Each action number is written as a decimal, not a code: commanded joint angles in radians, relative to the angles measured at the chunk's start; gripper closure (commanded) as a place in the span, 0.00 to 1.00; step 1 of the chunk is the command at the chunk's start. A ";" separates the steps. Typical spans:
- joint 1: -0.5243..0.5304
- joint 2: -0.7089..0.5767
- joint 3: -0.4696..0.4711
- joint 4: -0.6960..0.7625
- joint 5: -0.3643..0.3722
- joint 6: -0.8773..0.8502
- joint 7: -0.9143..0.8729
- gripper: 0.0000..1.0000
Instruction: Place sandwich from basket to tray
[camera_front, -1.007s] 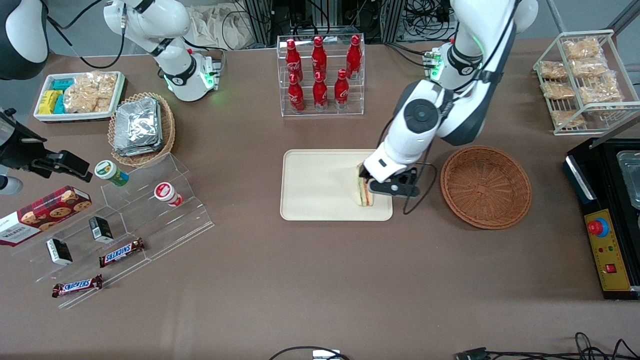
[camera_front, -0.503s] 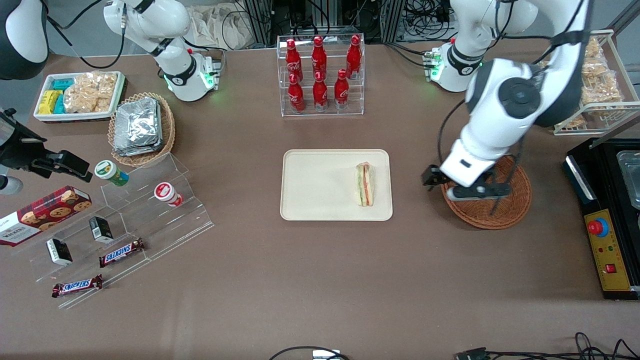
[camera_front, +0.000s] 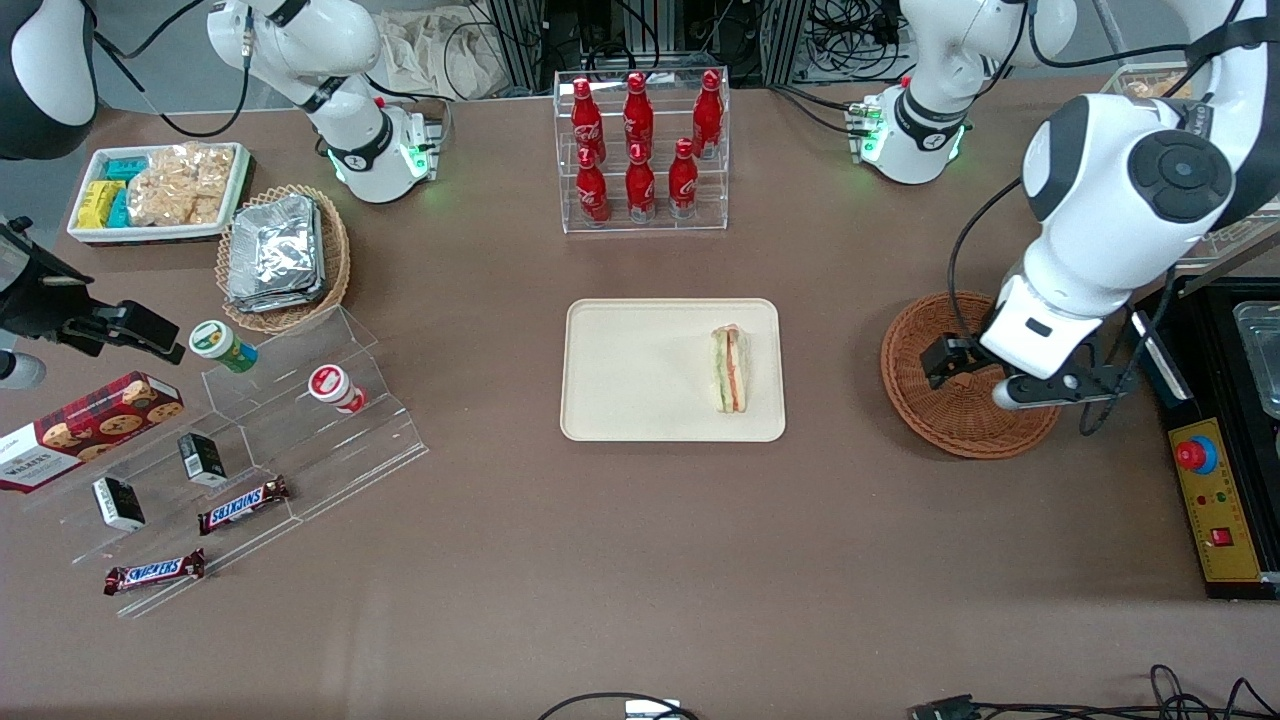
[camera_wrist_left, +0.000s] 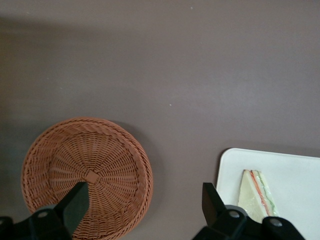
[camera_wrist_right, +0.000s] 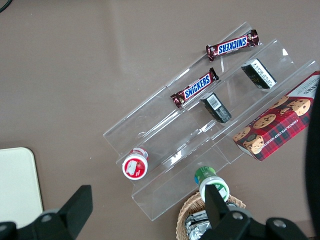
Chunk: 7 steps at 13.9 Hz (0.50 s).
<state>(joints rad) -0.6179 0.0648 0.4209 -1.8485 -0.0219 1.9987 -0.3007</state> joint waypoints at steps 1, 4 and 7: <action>-0.008 -0.028 0.027 0.008 0.008 -0.028 0.011 0.00; -0.003 -0.030 0.029 0.021 0.008 -0.029 -0.005 0.00; 0.046 -0.055 0.021 0.028 0.008 -0.069 0.011 0.00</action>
<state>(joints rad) -0.5946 0.0401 0.4467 -1.8365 -0.0218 1.9712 -0.2987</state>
